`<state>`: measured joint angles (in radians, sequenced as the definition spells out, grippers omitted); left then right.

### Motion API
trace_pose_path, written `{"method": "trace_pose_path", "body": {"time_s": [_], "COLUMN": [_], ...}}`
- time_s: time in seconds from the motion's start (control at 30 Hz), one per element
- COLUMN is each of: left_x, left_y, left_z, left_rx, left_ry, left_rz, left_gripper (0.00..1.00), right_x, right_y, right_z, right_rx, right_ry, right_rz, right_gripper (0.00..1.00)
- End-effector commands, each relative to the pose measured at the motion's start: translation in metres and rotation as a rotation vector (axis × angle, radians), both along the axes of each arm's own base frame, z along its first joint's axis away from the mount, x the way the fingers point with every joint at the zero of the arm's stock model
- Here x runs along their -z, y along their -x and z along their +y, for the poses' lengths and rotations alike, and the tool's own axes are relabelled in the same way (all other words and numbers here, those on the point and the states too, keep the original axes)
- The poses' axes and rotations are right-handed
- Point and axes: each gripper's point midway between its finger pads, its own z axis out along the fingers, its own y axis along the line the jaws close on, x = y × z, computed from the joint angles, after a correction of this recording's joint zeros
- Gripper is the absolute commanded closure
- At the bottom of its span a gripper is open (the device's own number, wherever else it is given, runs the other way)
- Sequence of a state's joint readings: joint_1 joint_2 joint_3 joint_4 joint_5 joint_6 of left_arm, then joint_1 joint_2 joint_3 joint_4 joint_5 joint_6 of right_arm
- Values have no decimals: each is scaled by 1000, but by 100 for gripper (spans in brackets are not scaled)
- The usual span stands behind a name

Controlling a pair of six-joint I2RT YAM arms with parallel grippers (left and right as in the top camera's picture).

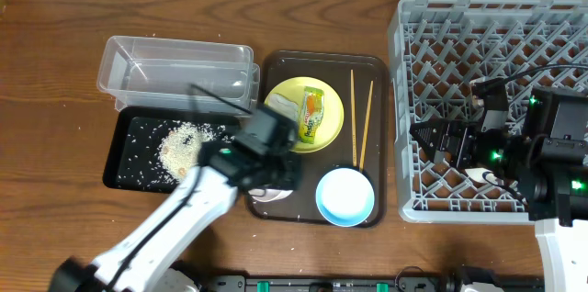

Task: Sort waste into correct bins and load items into the dishwasher rack
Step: 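Set the pink bowl back on the brown tray with the left gripper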

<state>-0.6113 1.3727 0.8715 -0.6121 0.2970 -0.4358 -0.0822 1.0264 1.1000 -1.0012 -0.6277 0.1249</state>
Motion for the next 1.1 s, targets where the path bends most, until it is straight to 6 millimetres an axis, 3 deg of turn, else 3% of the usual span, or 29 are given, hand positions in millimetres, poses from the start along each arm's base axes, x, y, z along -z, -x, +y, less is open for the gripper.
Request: {"method": "trace_pose_path", "body": {"time_s": [0.0,0.1,0.13,0.3,0.4,0.5,0.6,0.8,0.97,1.07], "left_x": [22,23,19,-22,-31,-26,-22,-30,-44,-41], "left_y": [-8,-8,-10,-20,-15,-4,-6,-23,-52,-73], "left_z": [10,9,8,-7,-22,-38,-35,-35,-21,-10], "left_rx": [-87,-87,-86,-72,-28,41,64,155,138,83], "left_ry": [-117,-126,-123,-69,-45,-58,-144,-196,-254,-242], "left_rz": [-12,0,-4,-70,-96,-108,-179,-307,-406,-403], "left_gripper": [85,75,65,52,50,48,46,42,42,42], "right_x": [-6,-6,-6,-6,-6,-5,-3,-3,-3,-4], "right_y": [-1,0,0,-1,-1,-2,-3,-3,-3,-3], "right_z": [4,4,4,4,4,2,-1,-1,-1,-1], "right_rx": [-23,-23,-23,-23,-23,-13,0,0,0,0], "right_ry": [9,9,9,10,10,23,40,40,40,40], "right_rz": [-23,-21,-21,-25,-25,-23,-22,-24,-24,-26], "right_gripper": [14,14,14,13,13,13,13,12,13,12]}}
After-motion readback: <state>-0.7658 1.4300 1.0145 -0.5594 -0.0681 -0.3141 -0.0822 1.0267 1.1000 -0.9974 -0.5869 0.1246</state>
